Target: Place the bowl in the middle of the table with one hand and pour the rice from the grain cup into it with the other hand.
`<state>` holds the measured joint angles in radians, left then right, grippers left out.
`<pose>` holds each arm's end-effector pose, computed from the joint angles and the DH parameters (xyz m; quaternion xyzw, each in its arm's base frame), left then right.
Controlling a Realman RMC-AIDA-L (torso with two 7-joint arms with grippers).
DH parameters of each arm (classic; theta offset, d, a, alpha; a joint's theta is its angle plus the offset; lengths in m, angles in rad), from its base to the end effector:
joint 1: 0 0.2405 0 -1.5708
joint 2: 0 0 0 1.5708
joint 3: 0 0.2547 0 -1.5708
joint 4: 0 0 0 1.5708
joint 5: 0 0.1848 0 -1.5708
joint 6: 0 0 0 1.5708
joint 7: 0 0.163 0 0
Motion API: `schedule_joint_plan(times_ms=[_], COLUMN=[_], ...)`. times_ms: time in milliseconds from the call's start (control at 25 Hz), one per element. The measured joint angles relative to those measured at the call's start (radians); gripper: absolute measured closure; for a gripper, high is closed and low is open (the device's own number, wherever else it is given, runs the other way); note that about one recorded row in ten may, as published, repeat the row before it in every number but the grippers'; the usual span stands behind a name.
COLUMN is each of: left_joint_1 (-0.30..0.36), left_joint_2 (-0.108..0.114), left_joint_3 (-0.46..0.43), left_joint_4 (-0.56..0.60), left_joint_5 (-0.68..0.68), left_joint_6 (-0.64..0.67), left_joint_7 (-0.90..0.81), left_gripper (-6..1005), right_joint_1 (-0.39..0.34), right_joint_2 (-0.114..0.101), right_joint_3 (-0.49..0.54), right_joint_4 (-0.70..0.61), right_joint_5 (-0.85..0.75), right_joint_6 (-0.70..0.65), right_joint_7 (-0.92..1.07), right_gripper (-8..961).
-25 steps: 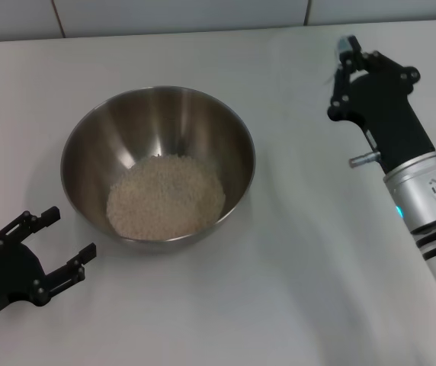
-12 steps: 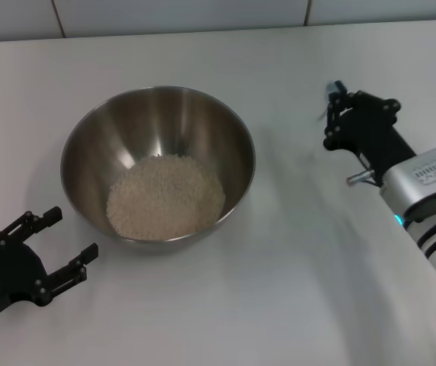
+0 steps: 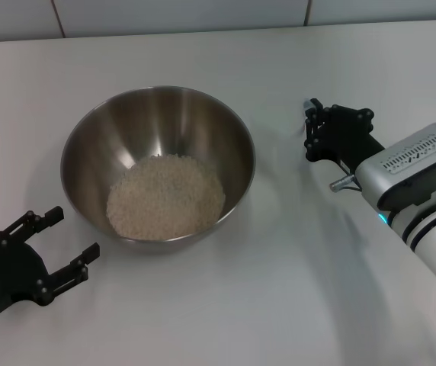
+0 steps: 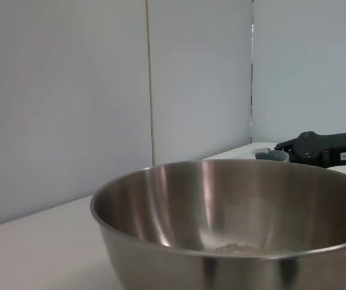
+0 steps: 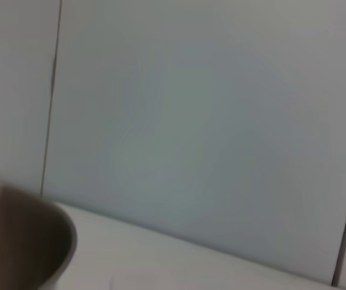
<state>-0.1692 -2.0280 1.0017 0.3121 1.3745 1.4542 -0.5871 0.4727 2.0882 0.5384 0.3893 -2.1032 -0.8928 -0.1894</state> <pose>-0.3242 0.2213 -0.0285 -0.8970 -0.1472 -0.2645 0.3221 0.2625 0.3368 -0.0818 -0.8064 0.1787 0.2074 0.5242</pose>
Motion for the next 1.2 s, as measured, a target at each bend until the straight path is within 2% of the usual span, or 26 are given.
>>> schedule_joint_plan(times_ms=[320, 560, 760, 880, 1080, 1200], left_joint_1=[-0.002, -0.003, -0.003, -0.002, 0.003, 0.006], left_joint_2=[0.002, 0.002, 0.003, 0.003, 0.003, 0.005], left_joint_3=[0.000, 0.000, 0.000, 0.000, 0.000, 0.000], left_joint_4=[0.001, 0.001, 0.001, 0.000, -0.001, -0.001], left_joint_5=[0.000, 0.000, 0.000, 0.000, 0.000, 0.000], left_joint_6=[0.000, -0.001, -0.002, -0.002, -0.002, -0.002], left_joint_7=[-0.001, -0.001, -0.001, -0.001, -0.003, -0.003], left_gripper=[204, 203, 204, 204, 203, 204], right_joint_1=[0.003, -0.007, -0.032, -0.066, -0.136, -0.178], right_joint_2=[0.000, 0.001, 0.001, -0.004, -0.007, -0.014], right_joint_3=[-0.001, -0.018, -0.037, -0.041, -0.059, -0.079], right_joint_4=[0.003, 0.006, 0.013, 0.033, 0.048, 0.056], right_joint_5=[-0.013, -0.015, -0.015, -0.016, -0.016, -0.017], right_joint_6=[0.004, 0.005, 0.003, -0.014, -0.084, -0.134], right_joint_7=[0.002, 0.003, 0.003, 0.003, 0.004, 0.004], right_gripper=[942, 778, 577, 353, 345, 297])
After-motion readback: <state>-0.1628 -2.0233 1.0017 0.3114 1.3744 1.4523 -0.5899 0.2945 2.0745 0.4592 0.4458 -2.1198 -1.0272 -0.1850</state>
